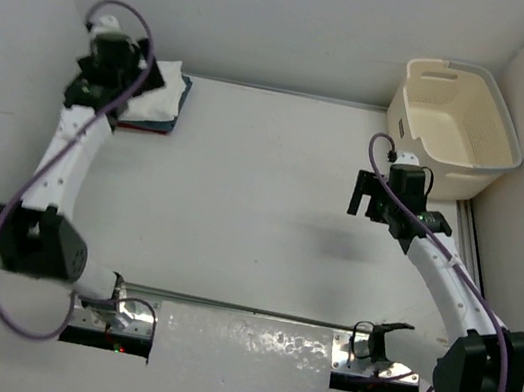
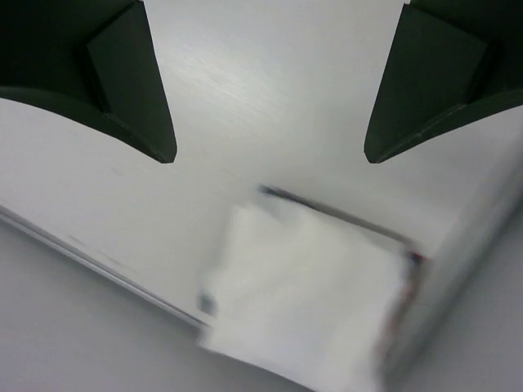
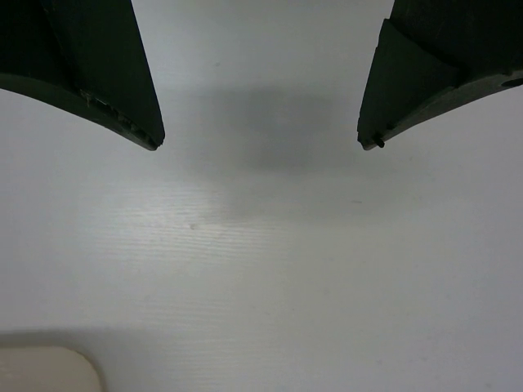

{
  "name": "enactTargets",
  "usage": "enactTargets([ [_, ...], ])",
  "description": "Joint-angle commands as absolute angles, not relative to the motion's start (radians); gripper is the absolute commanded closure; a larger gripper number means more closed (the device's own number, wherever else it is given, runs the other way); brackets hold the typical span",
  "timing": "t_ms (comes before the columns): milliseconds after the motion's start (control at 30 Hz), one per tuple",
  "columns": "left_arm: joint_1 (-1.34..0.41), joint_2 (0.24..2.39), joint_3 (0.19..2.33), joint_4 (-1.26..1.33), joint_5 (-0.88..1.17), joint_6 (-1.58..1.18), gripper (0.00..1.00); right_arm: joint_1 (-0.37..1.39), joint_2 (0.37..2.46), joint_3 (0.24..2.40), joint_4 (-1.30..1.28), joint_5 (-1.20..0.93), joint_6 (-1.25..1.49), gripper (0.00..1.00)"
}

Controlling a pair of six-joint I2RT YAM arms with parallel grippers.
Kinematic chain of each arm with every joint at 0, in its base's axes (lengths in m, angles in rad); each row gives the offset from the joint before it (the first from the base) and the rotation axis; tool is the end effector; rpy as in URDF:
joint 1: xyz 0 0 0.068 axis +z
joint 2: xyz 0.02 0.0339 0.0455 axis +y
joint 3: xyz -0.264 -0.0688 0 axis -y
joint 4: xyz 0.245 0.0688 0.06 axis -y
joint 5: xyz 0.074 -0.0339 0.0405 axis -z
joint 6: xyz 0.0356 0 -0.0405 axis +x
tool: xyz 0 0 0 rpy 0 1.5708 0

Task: Fold and stack the t-shirts
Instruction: Put the neatly folded tshirt into the corner of the board with the left arm

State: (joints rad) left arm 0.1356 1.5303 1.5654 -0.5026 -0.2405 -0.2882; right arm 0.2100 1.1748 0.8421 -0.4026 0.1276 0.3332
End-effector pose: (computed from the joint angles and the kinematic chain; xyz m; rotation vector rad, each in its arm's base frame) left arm 0.3446 0.0556 0.3969 -0.5721 1.9446 0.1487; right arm 0.2458 0.0478 0.2604 0.2068 2.2931 0.1324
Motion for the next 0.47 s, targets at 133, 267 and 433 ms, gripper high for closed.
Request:
enactTargets([
  [133,-0.072,1.112,1.149,-0.575,-0.362,-0.604,0.00,0.206,1.063,0.741,-0.414,0.331,0.425,0.01],
  [267,-0.072,1.011,1.095,-0.614,-0.419,-0.615,0.00,0.206,1.046,0.716,-0.408,0.307,0.429,0.01],
  [433,-0.071,0.968,1.077,-0.632,-0.443,-0.626,0.00,0.207,1.049,0.724,-0.396,0.276,0.417,0.01],
])
